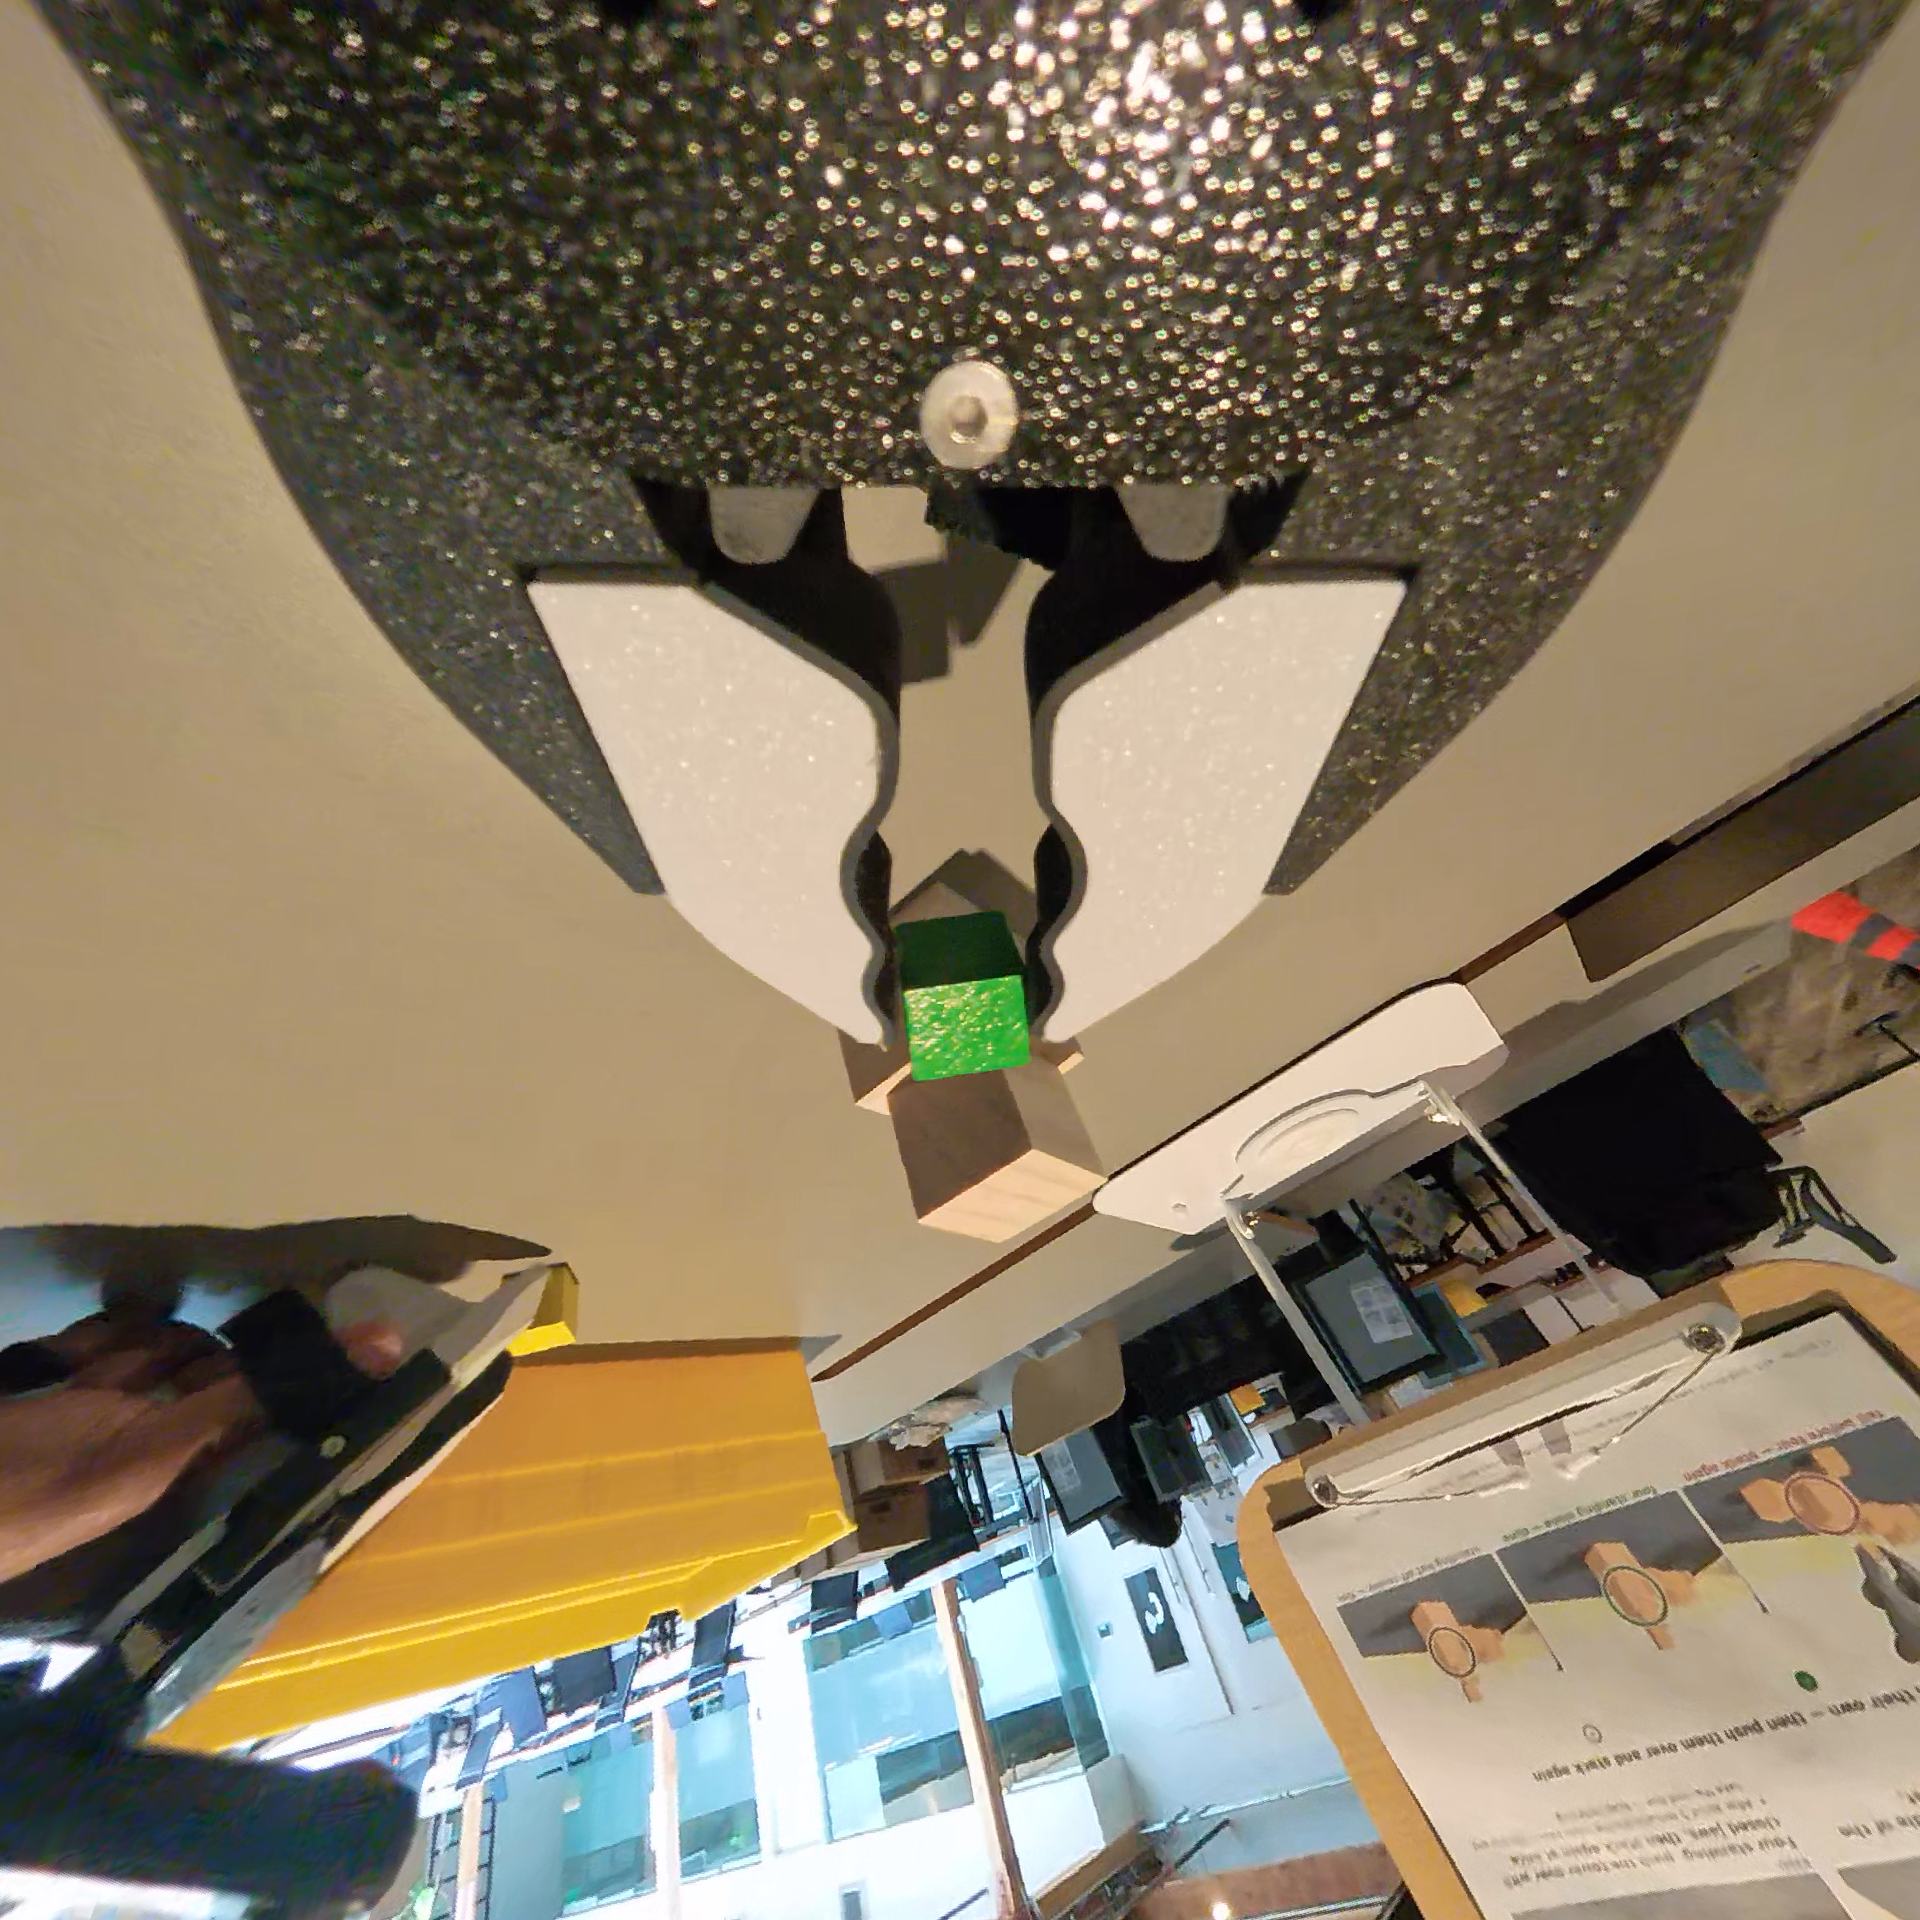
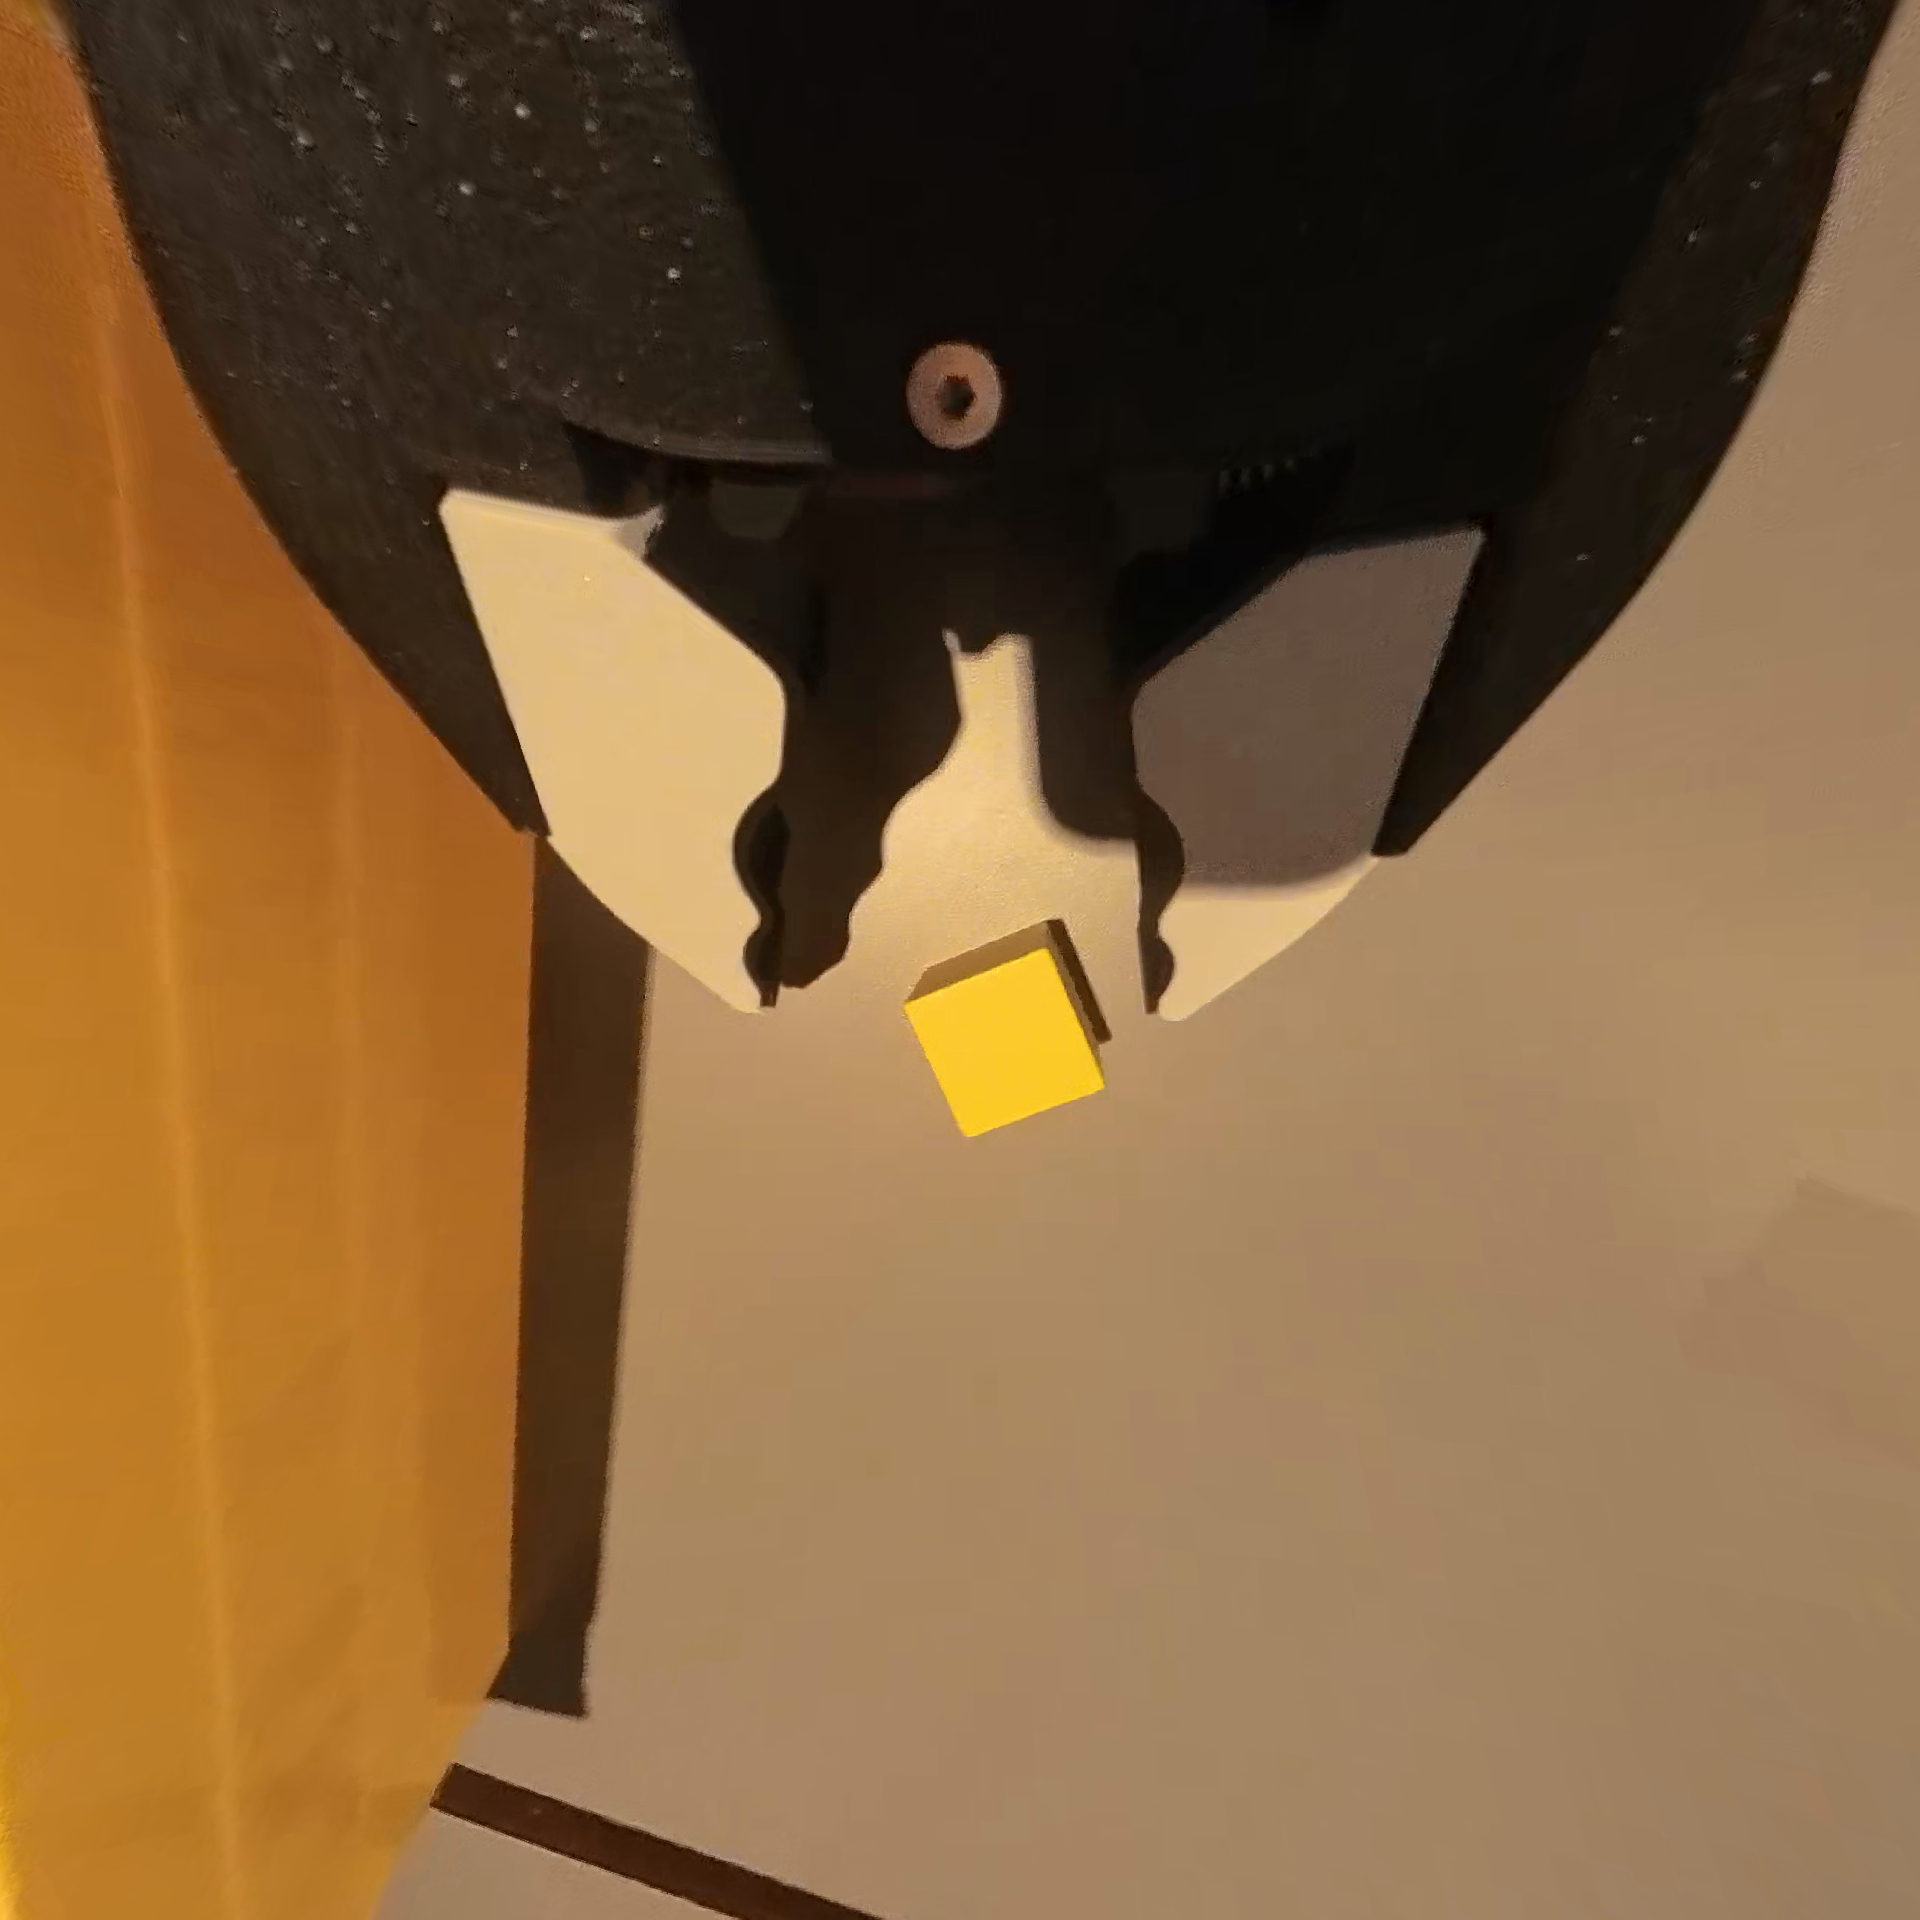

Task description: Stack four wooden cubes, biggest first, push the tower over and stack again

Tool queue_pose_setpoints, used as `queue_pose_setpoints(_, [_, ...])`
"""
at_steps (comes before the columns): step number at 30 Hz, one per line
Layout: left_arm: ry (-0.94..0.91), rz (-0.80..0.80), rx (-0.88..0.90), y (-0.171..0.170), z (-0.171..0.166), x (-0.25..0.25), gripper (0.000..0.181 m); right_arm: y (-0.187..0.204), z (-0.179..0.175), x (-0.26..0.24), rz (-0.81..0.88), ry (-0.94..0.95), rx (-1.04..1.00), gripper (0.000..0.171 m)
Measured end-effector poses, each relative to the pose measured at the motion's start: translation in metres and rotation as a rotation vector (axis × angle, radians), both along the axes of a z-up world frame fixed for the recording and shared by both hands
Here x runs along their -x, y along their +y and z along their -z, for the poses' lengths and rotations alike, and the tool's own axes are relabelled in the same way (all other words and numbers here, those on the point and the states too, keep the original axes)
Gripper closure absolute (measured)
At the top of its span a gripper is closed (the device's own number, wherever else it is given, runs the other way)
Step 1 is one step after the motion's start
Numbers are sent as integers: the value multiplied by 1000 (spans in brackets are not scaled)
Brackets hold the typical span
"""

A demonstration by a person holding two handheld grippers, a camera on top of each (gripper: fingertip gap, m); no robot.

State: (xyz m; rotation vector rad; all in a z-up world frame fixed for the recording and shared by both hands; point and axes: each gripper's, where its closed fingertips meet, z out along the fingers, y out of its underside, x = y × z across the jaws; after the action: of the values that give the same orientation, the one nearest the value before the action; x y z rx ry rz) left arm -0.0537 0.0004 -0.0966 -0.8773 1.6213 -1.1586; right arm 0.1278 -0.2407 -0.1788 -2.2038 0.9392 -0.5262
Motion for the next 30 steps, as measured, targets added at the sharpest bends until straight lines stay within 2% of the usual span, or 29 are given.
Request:
queue_pose_setpoints(4, [5, -2, -4, 0, 1, 0, 159, 7, 3, 1, -100, 14, 10, 112])
queue_pose_setpoints(8, [17, -8, -13, 0, 3, 0, 159, 13, 0, 1, -143, 9, -16, 140])
queue_pose_setpoints(14, [34, -24, 7, 3, 4, 0, 159, 27, -10, 14, -216, 3, -104, 142])
queue_pose_setpoints(16, [32, -24, 24, 5, 2, 0, 159, 47, -22, 28, -296, 20, -219, 142])
queue_pose_setpoints(20, [33, 26, 64, 2, 0, 3, 159, 98, -55, 61, -599, 2, -352, 142])
queue_pose_setpoints(24, [26, 90, 128, 1, -5, 8, 159, 143, -94, 83, -894, -54, -311, 143])
queue_pose_setpoints(28, [18, 88, 216, 10, -11, 8, 159, 188, -128, 93, -1043, -75, -237, 143])
queue_pose_setpoints(30, [5, 85, 240, 13, -14, 9, 159, 206, -129, 99, -1095, -65, -159, 142])
